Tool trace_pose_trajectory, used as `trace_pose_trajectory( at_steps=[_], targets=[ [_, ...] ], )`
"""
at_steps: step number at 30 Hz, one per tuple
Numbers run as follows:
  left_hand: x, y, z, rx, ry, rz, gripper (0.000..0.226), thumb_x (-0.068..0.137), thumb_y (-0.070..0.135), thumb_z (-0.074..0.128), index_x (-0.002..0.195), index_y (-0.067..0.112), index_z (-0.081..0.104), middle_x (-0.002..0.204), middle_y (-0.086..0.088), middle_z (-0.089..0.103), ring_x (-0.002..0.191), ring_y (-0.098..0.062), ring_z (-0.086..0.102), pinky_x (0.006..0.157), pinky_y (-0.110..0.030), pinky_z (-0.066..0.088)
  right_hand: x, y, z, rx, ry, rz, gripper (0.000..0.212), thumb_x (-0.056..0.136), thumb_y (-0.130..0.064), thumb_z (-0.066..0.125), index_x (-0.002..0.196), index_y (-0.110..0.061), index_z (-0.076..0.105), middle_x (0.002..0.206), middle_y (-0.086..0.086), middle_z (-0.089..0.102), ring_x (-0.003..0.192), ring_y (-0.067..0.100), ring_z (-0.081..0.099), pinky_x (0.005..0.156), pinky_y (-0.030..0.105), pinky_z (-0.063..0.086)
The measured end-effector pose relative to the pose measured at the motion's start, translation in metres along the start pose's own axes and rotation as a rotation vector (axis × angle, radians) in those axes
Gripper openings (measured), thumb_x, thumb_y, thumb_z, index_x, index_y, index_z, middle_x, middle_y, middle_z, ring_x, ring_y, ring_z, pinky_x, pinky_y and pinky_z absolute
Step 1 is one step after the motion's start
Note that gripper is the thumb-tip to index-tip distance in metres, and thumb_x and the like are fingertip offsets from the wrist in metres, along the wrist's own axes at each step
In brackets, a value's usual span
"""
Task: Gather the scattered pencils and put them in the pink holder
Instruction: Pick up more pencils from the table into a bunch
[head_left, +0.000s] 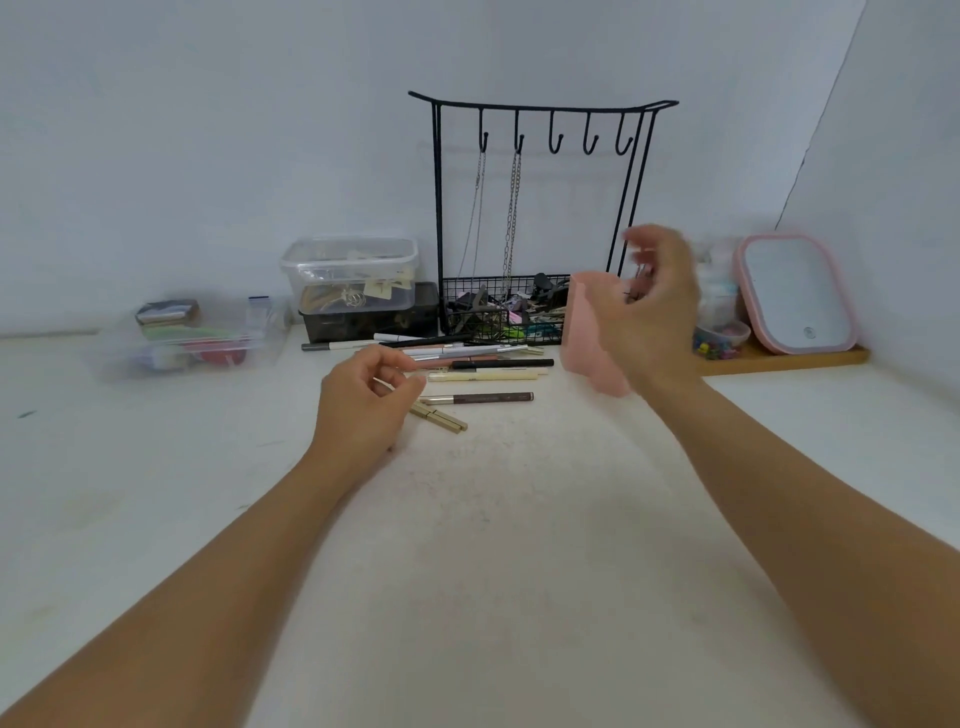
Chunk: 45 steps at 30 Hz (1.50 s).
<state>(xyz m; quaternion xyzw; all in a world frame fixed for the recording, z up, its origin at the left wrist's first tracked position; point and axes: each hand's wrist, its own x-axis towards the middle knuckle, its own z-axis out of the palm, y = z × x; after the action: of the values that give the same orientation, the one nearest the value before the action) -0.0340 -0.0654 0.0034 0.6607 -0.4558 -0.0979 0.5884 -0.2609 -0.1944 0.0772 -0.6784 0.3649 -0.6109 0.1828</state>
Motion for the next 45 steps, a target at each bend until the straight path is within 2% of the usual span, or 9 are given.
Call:
trace_pose_trajectory(
  at_steps=[2,5,9,15,20,28,41,43,45],
  targets=[
    [0.003,-0.001,-0.004,0.028,0.088,-0.017,0.006,0.088,0.018,0.075,0.091,0.022,0.072,0.081,0.001,0.068,0.062,-0.005,0.055,0.06,-0.018,0.048,-0.004,-0.006,0.019,-0.105,-0.355,-0.067,0.022,0.089,-0.014,0.068,0.11,-0.018,0.066,0.103,-0.005,0.067,0.091,0.006,0.063,0.086,0.021,0.053],
    [0.009,-0.005,-0.013,0.065,0.201,-0.083,0.003,0.088,0.018,0.073,0.091,0.018,0.071,0.083,0.002,0.069,0.074,-0.009,0.06,0.066,-0.019,0.046,-0.001,0.011,0.052,-0.344,-0.702,-0.081,0.03,0.094,-0.013,0.063,0.124,-0.012,0.065,0.116,0.003,0.068,0.106,0.018,0.063,0.099,0.035,0.051],
    [0.015,-0.014,-0.02,0.103,0.274,-0.187,0.007,0.089,0.016,0.07,0.095,0.015,0.072,0.088,0.0,0.069,0.075,-0.006,0.059,0.061,-0.013,0.039,0.01,0.036,0.081,-0.549,-0.762,-0.03,0.045,0.098,-0.02,0.061,0.142,-0.013,0.053,0.143,0.009,0.057,0.129,0.028,0.054,0.106,0.039,0.044],
    [0.018,-0.018,-0.019,0.099,0.27,-0.248,0.006,0.089,0.016,0.068,0.095,0.015,0.071,0.085,0.001,0.067,0.072,-0.007,0.058,0.061,-0.017,0.04,0.011,0.055,0.093,-0.594,-0.799,-0.037,0.027,0.098,-0.03,0.061,0.119,-0.014,0.065,0.119,0.008,0.068,0.103,0.027,0.062,0.092,0.042,0.052],
    [0.018,-0.02,-0.017,0.113,0.22,-0.255,0.005,0.089,0.02,0.069,0.093,0.018,0.071,0.084,0.001,0.068,0.074,-0.011,0.06,0.065,-0.023,0.044,0.014,0.057,0.094,-0.577,-0.888,-0.045,0.036,0.097,-0.028,0.064,0.13,-0.014,0.061,0.126,0.008,0.065,0.113,0.025,0.06,0.094,0.034,0.049],
    [0.017,-0.019,-0.016,0.193,0.153,-0.258,0.007,0.088,0.028,0.07,0.092,0.023,0.07,0.086,0.003,0.068,0.079,-0.01,0.061,0.066,-0.025,0.045,0.023,0.048,0.092,-0.597,-0.96,-0.032,0.042,0.09,-0.012,0.074,0.13,-0.005,0.063,0.098,0.003,0.064,0.092,0.017,0.057,0.079,0.023,0.04],
    [0.013,-0.018,-0.013,0.215,-0.007,-0.149,0.017,0.087,0.037,0.077,0.097,0.025,0.069,0.092,0.005,0.068,0.083,-0.012,0.061,0.072,-0.026,0.049,0.025,0.047,0.088,-0.59,-0.984,0.032,0.04,0.086,-0.015,0.079,0.124,-0.007,0.068,0.112,0.008,0.066,0.092,0.017,0.054,0.071,0.021,0.042],
    [0.013,-0.018,-0.013,0.21,-0.009,-0.141,0.016,0.088,0.035,0.076,0.098,0.024,0.069,0.092,0.004,0.069,0.083,-0.013,0.061,0.071,-0.025,0.048,0.024,0.046,0.086,-0.604,-0.976,0.025,0.038,0.084,-0.014,0.081,0.12,-0.007,0.07,0.104,0.005,0.062,0.09,0.017,0.053,0.065,0.02,0.04],
    [0.014,-0.018,-0.014,0.191,-0.003,-0.147,0.016,0.088,0.034,0.075,0.098,0.023,0.069,0.092,0.002,0.069,0.082,-0.013,0.061,0.07,-0.024,0.046,0.025,0.046,0.084,-0.626,-0.957,0.023,0.035,0.082,-0.011,0.082,0.115,-0.006,0.072,0.099,0.002,0.058,0.089,0.018,0.053,0.073,0.024,0.04]
  ],
)
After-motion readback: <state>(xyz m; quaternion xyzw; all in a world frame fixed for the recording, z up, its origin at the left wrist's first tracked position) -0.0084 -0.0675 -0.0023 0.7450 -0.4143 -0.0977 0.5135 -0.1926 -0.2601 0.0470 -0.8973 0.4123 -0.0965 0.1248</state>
